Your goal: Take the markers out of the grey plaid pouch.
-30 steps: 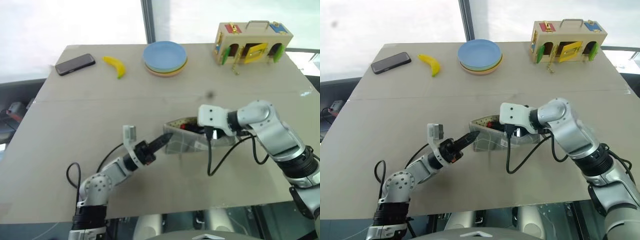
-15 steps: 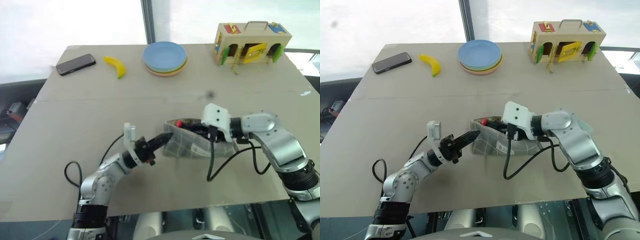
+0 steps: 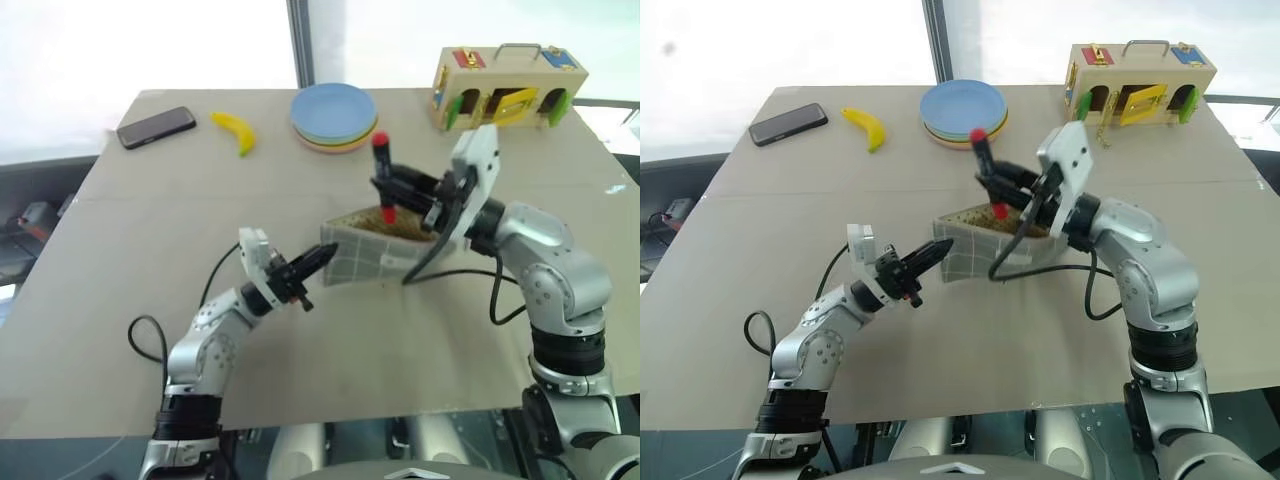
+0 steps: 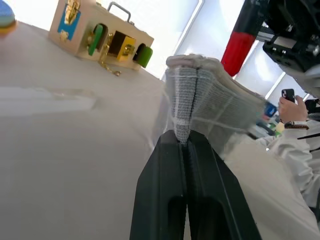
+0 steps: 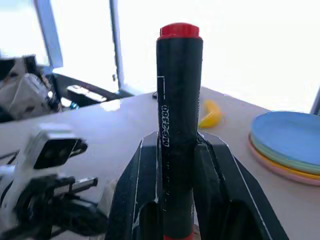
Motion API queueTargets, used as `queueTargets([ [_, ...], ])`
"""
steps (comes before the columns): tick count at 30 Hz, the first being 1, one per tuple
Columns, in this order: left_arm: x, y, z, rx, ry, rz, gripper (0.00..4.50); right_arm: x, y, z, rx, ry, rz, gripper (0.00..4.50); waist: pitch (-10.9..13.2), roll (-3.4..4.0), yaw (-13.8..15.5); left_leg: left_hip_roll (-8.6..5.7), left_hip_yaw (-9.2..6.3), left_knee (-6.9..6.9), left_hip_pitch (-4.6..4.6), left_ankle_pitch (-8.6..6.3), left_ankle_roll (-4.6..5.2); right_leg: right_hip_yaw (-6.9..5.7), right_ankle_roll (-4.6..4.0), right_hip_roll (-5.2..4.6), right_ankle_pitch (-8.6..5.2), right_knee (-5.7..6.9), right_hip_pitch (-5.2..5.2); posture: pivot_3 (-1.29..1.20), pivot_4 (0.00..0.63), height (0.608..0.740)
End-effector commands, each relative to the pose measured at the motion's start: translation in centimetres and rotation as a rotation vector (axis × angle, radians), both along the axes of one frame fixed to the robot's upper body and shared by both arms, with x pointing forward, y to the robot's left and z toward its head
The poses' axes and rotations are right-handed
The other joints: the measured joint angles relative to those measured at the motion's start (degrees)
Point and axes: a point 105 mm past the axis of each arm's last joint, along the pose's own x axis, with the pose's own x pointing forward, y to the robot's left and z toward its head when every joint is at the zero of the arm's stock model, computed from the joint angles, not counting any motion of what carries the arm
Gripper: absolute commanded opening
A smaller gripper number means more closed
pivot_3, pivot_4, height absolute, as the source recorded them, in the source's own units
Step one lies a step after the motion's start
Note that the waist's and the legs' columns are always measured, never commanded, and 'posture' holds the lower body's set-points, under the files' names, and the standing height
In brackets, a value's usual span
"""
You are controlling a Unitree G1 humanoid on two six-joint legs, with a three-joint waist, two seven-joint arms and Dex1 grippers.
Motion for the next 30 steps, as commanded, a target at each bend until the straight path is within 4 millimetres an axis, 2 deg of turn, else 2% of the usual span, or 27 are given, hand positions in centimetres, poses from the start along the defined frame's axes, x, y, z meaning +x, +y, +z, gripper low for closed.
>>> queueTargets([
  [1,0.5,-0.3,1.6,-0.004,-0.089,0.021,0.0,0.5,-1.2,1.3,0.012,-0.058,-0.116,0.32,0.0,0.01,0.0,0.0,0.01,0.0,0.0,0.0,0.0,0.01,0.0,0.0,0.0,0.0,0.0,0.0,0.15,0.74],
  [5,1.9,0.6,1.6,0.064,-0.147,0.118,0.0,1.4,-4.2,1.6,0.063,-0.019,-0.273,0.32,0.0,0.0,0.1,-0.03,0.0,0.0,-0.01,0.0,0.01,0.01,0.01,0.0,0.0,0.0,0.01,0.0,0.15,0.74],
  [7,2.3,1.0,1.4,0.134,-0.205,0.145,0.0,1.9,-6.4,1.2,0.007,-0.012,-0.377,0.32,0.0,0.01,0.1,-0.03,0.03,0.01,0.0,0.0,0.01,0.02,0.01,0.01,0.01,0.0,0.03,0.0,0.15,0.74],
  [11,2.9,1.5,1.6,0.284,-0.307,0.16,0.0,2.0,-14.4,-1.5,-0.268,0.071,-0.666,0.32,0.0,0.0,0.5,-0.13,0.13,-0.01,-0.05,-0.01,0.01,-0.11,0.0,-0.09,0.0,-0.06,0.07,0.0,0.15,0.74],
  [14,3.8,2.2,1.9,0.383,-0.368,0.236,0.0,1.4,-19.5,-3.0,-0.358,0.167,-0.822,0.32,0.0,0.03,0.4,-0.15,0.1,-0.03,-0.05,-0.02,0.05,-0.06,0.01,-0.13,-0.01,-0.08,0.06,0.0,0.15,0.74],
  [17,4.0,2.4,1.3,0.542,-0.414,0.21,0.0,0.8,-23.4,-4.2,-0.428,0.248,-0.941,0.32,0.0,0.03,0.1,-0.15,0.12,-0.02,0.01,-0.05,0.09,0.0,0.03,-0.12,-0.01,-0.07,0.07,0.0,0.15,0.74],
  [19,4.3,3.1,1.5,0.562,-0.449,0.266,0.0,0.5,-25.8,-5.6,-0.497,0.3,-1.007,0.32,0.0,0.05,-0.1,-0.1,0.13,-0.03,0.08,-0.05,0.09,0.09,0.22,-0.07,-0.12,-0.06,0.06,0.0,0.15,0.74],
  [21,4.9,4.1,1.7,0.606,-0.496,0.349,0.0,0.7,-28.4,-8.2,-0.585,0.384,-1.054,0.32,0.0,0.05,0.0,-0.04,0.14,-0.02,0.12,-0.05,0.09,0.1,0.24,-0.03,-0.14,-0.05,0.07,0.0,0.15,0.74],
  [24,5.3,5.3,2.3,0.66,-0.561,0.396,0.0,0.7,-30.0,-11.7,-0.709,0.48,-1.044,0.32,0.0,0.04,0.0,-0.04,0.15,0.03,0.13,-0.04,0.1,0.11,0.24,0.01,-0.14,-0.04,0.1,0.0,0.15,0.74],
  [29,6.0,7.7,4.0,0.725,-0.652,0.466,0.0,0.5,-29.6,-14.1,-0.774,0.556,-0.949,0.32,0.0,0.01,0.0,0.06,0.18,0.02,0.1,-0.04,0.09,0.14,0.25,0.1,-0.13,-0.03,0.08,0.0,0.15,0.74],
  [30,6.0,8.0,4.1,0.74,-0.661,0.468,0.0,0.5,-29.4,-14.4,-0.779,0.565,-0.931,0.82,0.0,0.01,0.0,0.1,0.21,0.02,0.1,-0.04,0.09,0.13,0.25,0.11,-0.12,-0.05,0.08,0.0,0.15,0.74],
])
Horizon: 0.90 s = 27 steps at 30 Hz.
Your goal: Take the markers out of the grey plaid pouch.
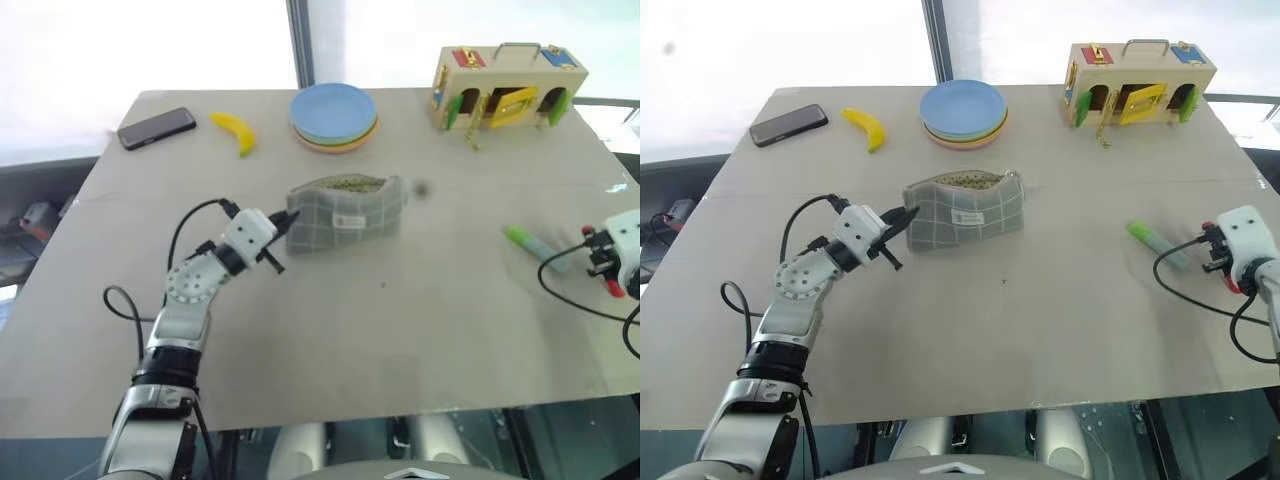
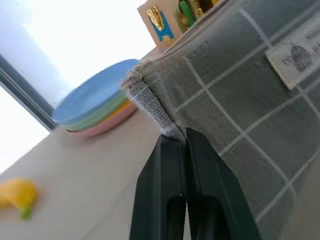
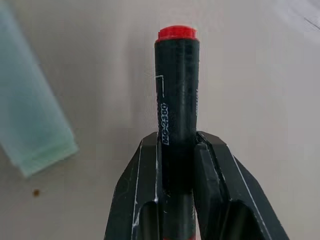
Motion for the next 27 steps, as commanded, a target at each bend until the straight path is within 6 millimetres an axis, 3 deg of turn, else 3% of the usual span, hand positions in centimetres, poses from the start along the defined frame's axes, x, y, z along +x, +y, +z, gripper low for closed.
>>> queueTargets([
  [1,0.0,1.7,1.8,0.038,-0.088,0.029,0.0,0.0,0.6,-0.6,0.002,0.035,0.058,1.34,0.0,-0.01,-0.1,0.04,0.01,0.0,0.02,0.0,0.0,0.03,0.0,0.01,0.0,-0.01,0.0,0.0,0.15,0.74],
  [3,-0.2,2.1,1.9,0.079,-0.098,0.017,0.0,-0.2,1.1,-0.8,0.01,0.039,0.079,2.06,0.0,0.0,0.0,0.05,0.05,0.0,0.02,0.0,0.0,0.05,0.0,0.01,0.0,-0.01,-0.01,0.0,0.15,0.74],
  [6,-0.1,3.6,3.1,0.13,-0.138,0.049,0.0,-0.6,2.2,0.8,0.002,0.001,0.122,3.58,0.0,-0.05,0.0,0.13,0.18,0.01,0.02,0.0,-0.01,-0.01,0.0,0.03,0.0,0.0,0.0,0.0,0.15,0.74],
  [9,-0.1,5.5,4.5,0.203,-0.191,0.087,0.0,-1.1,4.7,4.1,0.034,-0.088,0.21,3.58,0.0,-0.01,0.0,0.2,0.17,0.0,0.01,0.0,-0.02,-0.02,0.0,0.1,0.0,0.01,-0.03,0.0,0.15,0.74],
  [11,-0.3,6.9,5.6,0.301,-0.252,0.114,0.0,-1.4,8.4,6.9,0.107,-0.182,0.342,3.58,0.0,0.09,0.0,0.22,0.07,0.01,0.03,0.0,-0.02,0.03,0.0,0.08,0.0,0.06,-0.08,0.0,0.15,0.74],
  [14,-0.6,8.4,6.9,0.395,-0.324,0.143,0.0,-3.1,13.6,8.5,0.15,-0.214,0.559,3.58,0.0,0.07,0.0,0.23,0.08,0.0,0.01,-0.01,-0.02,0.05,0.0,0.09,0.0,0.05,-0.12,0.0,0.15,0.74],
  [17,-0.9,9.3,6.8,0.482,-0.344,0.145,0.0,-4.3,17.7,7.8,0.197,-0.204,0.689,3.58,0.0,-0.01,0.2,0.29,-0.04,-0.04,-0.03,-0.02,-0.03,-0.05,-0.01,0.08,-0.01,0.01,-0.11,0.0,0.15,0.74],
  [20,-1.3,9.7,6.0,0.538,-0.341,0.135,0.0,-4.8,19.4,6.7,0.236,-0.179,0.715,3.58,0.0,-0.01,0.3,0.25,-0.05,-0.04,-0.08,-0.02,-0.03,-0.07,-0.01,-0.08,0.0,0.0,-0.1,0.0,0.15,0.74],
  [23,-2.2,9.2,3.6,0.534,-0.268,0.056,0.0,-5.5,21.3,5.3,0.296,-0.146,0.755,3.58,0.0,-0.02,0.2,0.15,0.07,0.05,-0.1,-0.08,0.1,-0.05,-0.01,-0.26,0.0,0.0,-0.08,0.0,0.15,0.74],
  [27,-4.1,8.1,-0.3,0.501,-0.135,-0.06,0.0,-6.1,22.1,4.0,0.335,-0.106,0.774,3.58,0.0,-0.01,0.0,0.18,0.22,0.07,-0.06,-0.14,0.19,0.04,-0.01,-0.31,0.0,0.0,-0.11,0.0,0.15,0.74],
])
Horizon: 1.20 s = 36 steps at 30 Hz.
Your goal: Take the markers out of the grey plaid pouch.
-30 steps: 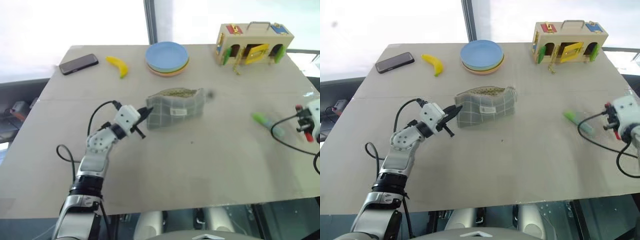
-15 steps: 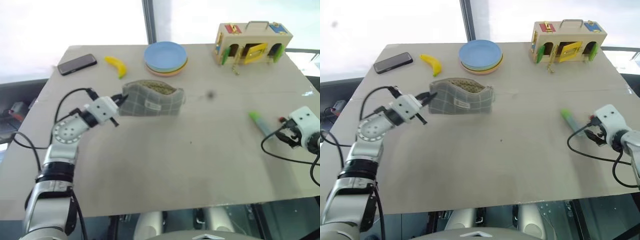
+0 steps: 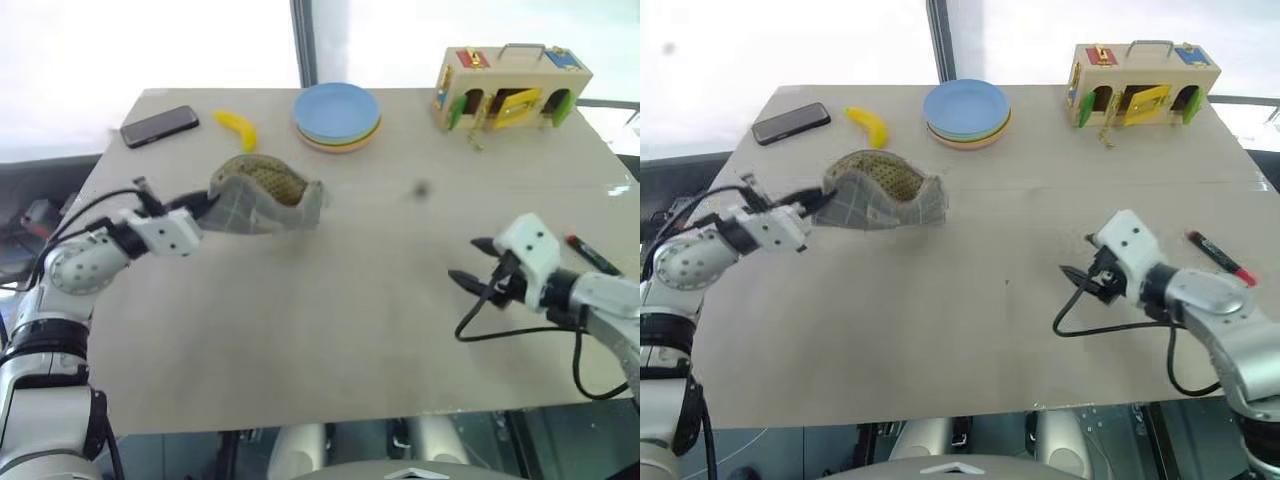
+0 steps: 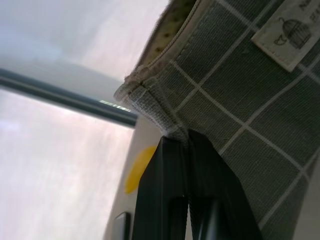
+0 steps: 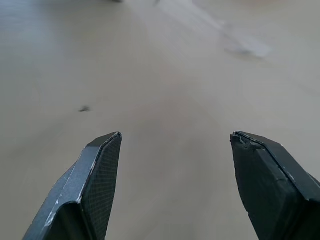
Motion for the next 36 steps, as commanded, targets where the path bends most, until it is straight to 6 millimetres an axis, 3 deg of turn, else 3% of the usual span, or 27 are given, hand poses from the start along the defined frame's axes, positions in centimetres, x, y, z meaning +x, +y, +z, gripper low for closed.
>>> queueTargets([
  [1,-1.6,-1.3,-1.9,-0.022,0.08,-0.081,0.0,-0.7,0.7,0.1,0.001,-0.011,0.033,3.58,0.0,0.0,0.0,0.01,0.0,0.0,0.0,0.0,0.0,0.0,0.0,0.01,0.0,0.01,-0.01,0.0,0.15,0.74],
  [6,-2.5,-2.4,-3.7,-0.034,0.165,-0.116,0.0,-1.2,1.2,-0.7,0.0,0.015,0.069,3.58,0.0,0.03,0.1,0.05,-0.09,0.01,0.09,0.01,-0.01,-0.08,-0.02,0.06,-0.03,0.11,0.03,0.0,0.15,0.74],
  [9,-2.6,-3.7,-3.6,-0.036,0.167,-0.153,0.0,-1.4,1.5,-0.9,0.006,0.029,0.092,3.58,0.0,0.04,0.1,0.06,-0.1,0.08,0.14,0.02,-0.01,-0.07,-0.21,0.06,-0.14,0.17,0.09,0.0,0.15,0.74],
  [13,-2.0,-3.1,-3.4,-0.015,0.162,-0.123,0.0,-1.3,1.7,-1.2,-0.003,0.028,0.096,3.58,0.0,0.02,0.2,0.04,-0.12,0.13,0.12,0.02,-0.01,-0.08,-0.2,0.06,-0.14,0.18,0.11,0.0,0.15,0.74],
  [17,-1.4,-2.4,-2.7,-0.113,0.213,-0.078,0.0,-1.3,1.5,-1.5,-0.02,0.028,0.095,3.58,0.0,0.02,0.1,0.04,-0.11,0.12,0.12,0.02,-0.01,-0.08,-0.08,0.09,-0.06,0.18,0.1,0.0,0.15,0.74],
  [18,-1.4,-2.3,-2.3,-0.146,0.211,-0.071,0.63,-1.4,1.3,-1.6,-0.028,0.028,0.09,3.63,0.0,0.02,0.1,0.04,-0.11,0.11,0.12,0.02,-0.01,-0.08,0.01,0.09,-0.01,0.18,0.1,0.0,0.15,0.74],
  [19,-1.4,-2.2,-2.0,-0.206,0.23,-0.059,0.82,-1.4,1.0,-1.7,-0.031,0.03,0.08,3.63,0.0,0.02,0.1,0.04,-0.11,0.11,0.12,0.02,-0.01,-0.08,0.01,0.1,-0.01,0.18,0.1,0.0,0.15,0.74],
  [21,-2.6,-2.5,-2.0,-0.35,0.368,-0.073,1.66,-1.7,0.2,-1.9,-0.048,0.024,0.059,3.63,0.0,0.02,0.0,0.06,-0.13,0.11,0.11,0.02,-0.01,-0.08,0.01,0.09,-0.01,0.18,0.1,0.0,0.15,0.74],
  [25,-6.5,-3.5,-1.5,-0.601,0.618,-0.087,1.66,-2.6,-2.6,-2.6,-0.069,0.044,-0.025,3.63,0.0,-0.01,-0.3,0.08,-0.06,0.09,0.08,0.01,-0.02,0.04,0.02,0.04,-0.01,0.13,0.06,0.0,0.15,0.74],
  [27,-7.8,-3.5,-1.7,-0.647,0.681,-0.049,1.7,-3.3,-3.7,-3.0,-0.073,0.059,-0.066,4.47,0.0,0.03,0.0,0.08,-0.07,0.05,0.1,0.0,-0.03,0.02,0.05,0.03,-0.03,0.05,0.09,0.0,0.15,0.74],
  [30,-10.2,-3.5,-2.4,-0.707,0.761,-0.01,1.7,-4.7,-5.3,-3.4,-0.093,0.052,-0.115,4.47,0.0,0.06,0.2,0.07,-0.2,0.08,0.11,0.01,-0.04,-0.08,-0.16,0.08,-0.19,0.07,0.11,0.0,0.15,0.74],
  [36,-12.9,-3.4,-4.8,-0.716,0.798,0.079,1.7,-7.6,-9.3,-3.6,-0.142,0.079,-0.21,4.47,-0.1,0.19,0.2,0.06,-0.2,0.11,0.31,-0.14,-0.31,-0.07,-0.17,0.02,-0.2,0.06,0.26,0.0,0.15,0.74],
])
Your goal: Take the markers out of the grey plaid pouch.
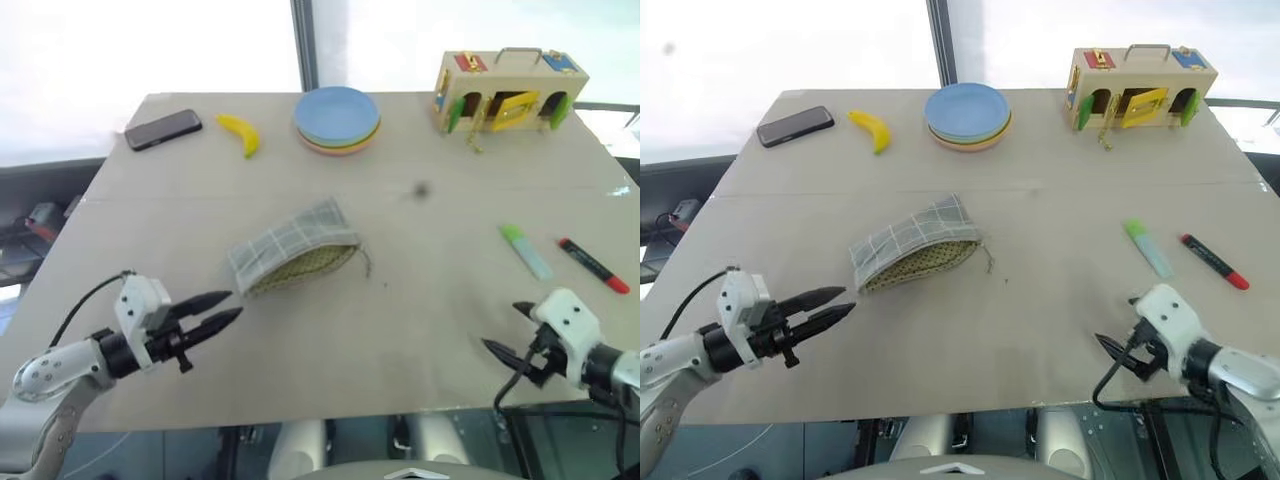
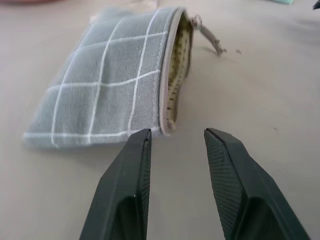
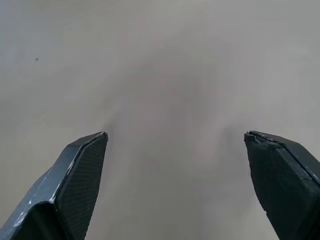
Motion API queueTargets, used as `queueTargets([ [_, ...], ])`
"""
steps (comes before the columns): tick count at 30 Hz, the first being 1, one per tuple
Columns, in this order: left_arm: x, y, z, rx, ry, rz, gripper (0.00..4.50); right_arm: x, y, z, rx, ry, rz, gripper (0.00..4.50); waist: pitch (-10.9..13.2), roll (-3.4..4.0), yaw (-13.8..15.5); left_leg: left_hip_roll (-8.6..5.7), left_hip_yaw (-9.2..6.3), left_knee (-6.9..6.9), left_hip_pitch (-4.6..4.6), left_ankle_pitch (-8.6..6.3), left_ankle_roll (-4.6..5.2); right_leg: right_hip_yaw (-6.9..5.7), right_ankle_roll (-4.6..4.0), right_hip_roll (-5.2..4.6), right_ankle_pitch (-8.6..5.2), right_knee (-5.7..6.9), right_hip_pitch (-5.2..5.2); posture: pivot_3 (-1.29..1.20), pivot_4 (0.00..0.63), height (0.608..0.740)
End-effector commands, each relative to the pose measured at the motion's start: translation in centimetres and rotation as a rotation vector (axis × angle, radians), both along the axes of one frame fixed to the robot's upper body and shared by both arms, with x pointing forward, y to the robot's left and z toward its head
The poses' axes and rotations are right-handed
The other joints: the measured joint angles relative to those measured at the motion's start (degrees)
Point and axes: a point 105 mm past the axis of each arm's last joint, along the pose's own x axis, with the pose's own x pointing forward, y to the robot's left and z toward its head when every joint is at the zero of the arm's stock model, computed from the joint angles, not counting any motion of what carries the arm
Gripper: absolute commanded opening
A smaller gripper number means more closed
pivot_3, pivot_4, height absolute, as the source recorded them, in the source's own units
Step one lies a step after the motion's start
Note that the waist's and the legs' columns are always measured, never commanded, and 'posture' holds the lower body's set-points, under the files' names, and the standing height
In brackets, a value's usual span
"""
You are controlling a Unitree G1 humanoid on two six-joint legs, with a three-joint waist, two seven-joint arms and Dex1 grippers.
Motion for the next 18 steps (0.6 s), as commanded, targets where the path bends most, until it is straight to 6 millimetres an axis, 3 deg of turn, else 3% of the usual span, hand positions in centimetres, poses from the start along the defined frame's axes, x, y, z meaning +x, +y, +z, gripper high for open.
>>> queueTargets([
  [1,-1.1,0.1,-0.4,0.047,-0.02,0.014,1.7,-0.8,-2.0,1.6,-0.053,-0.058,-0.019,4.47,0.0,-0.04,0.0,0.0,0.04,0.0,0.02,0.0,-0.01,0.03,0.0,-0.01,0.0,0.0,0.0,0.0,0.15,0.74],
  [7,-2.1,1.6,-2.0,0.081,0.026,0.036,1.7,-1.8,-3.5,1.5,-0.072,-0.042,-0.051,4.47,-0.1,-0.08,-0.1,0.07,0.0,0.0,0.04,-0.01,-0.03,0.02,-0.01,-0.03,-0.01,-0.01,-0.03,0.0,0.15,0.74],
  [18,-2.2,2.1,-2.4,0.051,0.016,0.063,1.7,-2.5,-3.7,1.6,-0.049,-0.031,-0.055,4.47,-0.1,-0.1,-0.1,0.0,-0.02,-0.02,-0.13,-0.03,-0.02,0.01,-0.01,-0.04,0.0,-0.07,-0.14,0.0,0.15,0.74],
])
